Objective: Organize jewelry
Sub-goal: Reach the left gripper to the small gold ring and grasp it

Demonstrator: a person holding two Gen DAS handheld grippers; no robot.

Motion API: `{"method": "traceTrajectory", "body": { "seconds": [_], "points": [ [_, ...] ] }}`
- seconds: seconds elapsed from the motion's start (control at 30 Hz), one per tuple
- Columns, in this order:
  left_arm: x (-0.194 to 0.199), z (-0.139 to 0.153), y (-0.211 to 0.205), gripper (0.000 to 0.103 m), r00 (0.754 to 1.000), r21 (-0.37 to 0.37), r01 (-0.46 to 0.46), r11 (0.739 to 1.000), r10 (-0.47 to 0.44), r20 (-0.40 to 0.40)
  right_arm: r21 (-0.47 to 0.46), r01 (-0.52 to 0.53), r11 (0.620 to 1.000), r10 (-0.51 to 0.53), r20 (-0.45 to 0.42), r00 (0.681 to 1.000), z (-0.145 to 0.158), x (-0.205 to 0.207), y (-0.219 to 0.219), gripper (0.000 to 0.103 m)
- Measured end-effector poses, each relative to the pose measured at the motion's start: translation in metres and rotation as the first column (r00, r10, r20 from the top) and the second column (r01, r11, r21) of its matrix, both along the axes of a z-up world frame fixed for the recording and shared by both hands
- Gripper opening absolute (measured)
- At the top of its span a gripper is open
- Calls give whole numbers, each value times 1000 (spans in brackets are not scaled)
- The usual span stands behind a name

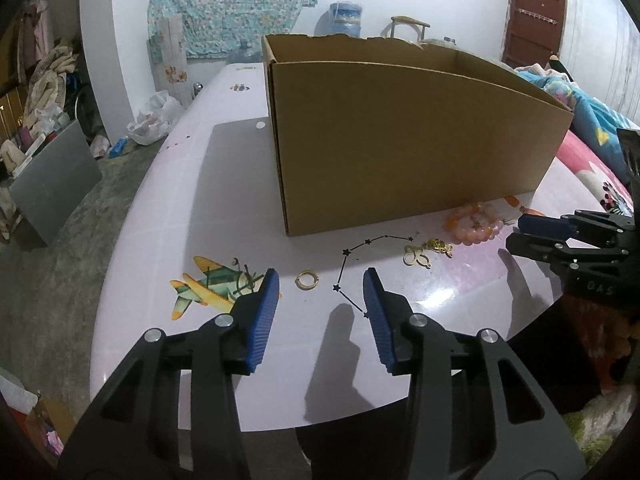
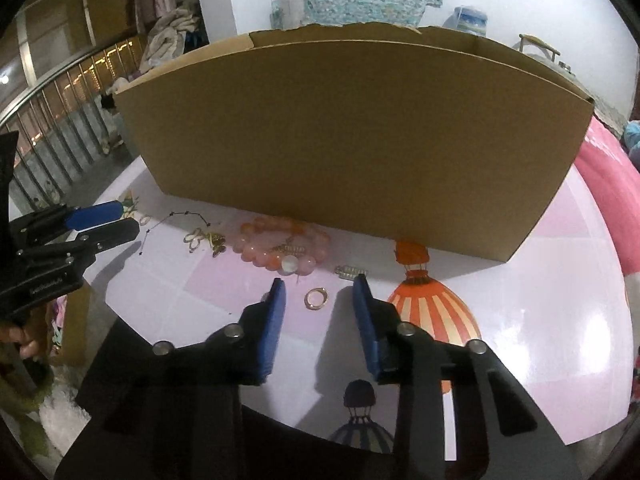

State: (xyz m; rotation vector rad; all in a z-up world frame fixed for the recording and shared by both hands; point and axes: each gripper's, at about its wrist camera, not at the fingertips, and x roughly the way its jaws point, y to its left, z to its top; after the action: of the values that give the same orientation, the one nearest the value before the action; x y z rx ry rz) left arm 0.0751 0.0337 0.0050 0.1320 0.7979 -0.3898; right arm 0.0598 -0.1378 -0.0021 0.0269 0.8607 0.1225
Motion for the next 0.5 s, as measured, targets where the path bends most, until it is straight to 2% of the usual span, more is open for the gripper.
{"method": "traceTrajectory", "body": {
  "seconds": [0.13,0.2,0.5],
  "points": [
    [2,-1,1,39,1000,0,-1,1000,1,-7,-26,-12,1000,12,-5,1000,0,3,2,23],
    [4,-1,2,39,1000,0,-1,1000,1,-7,-13,-20,1000,20,-12,1000,1,4,0,12],
    [4,-1,3,39,1000,2,-2,1000,2,-10,23,7,1000,-6,-21,1000,1,-6,-10,11]
  ]
}}
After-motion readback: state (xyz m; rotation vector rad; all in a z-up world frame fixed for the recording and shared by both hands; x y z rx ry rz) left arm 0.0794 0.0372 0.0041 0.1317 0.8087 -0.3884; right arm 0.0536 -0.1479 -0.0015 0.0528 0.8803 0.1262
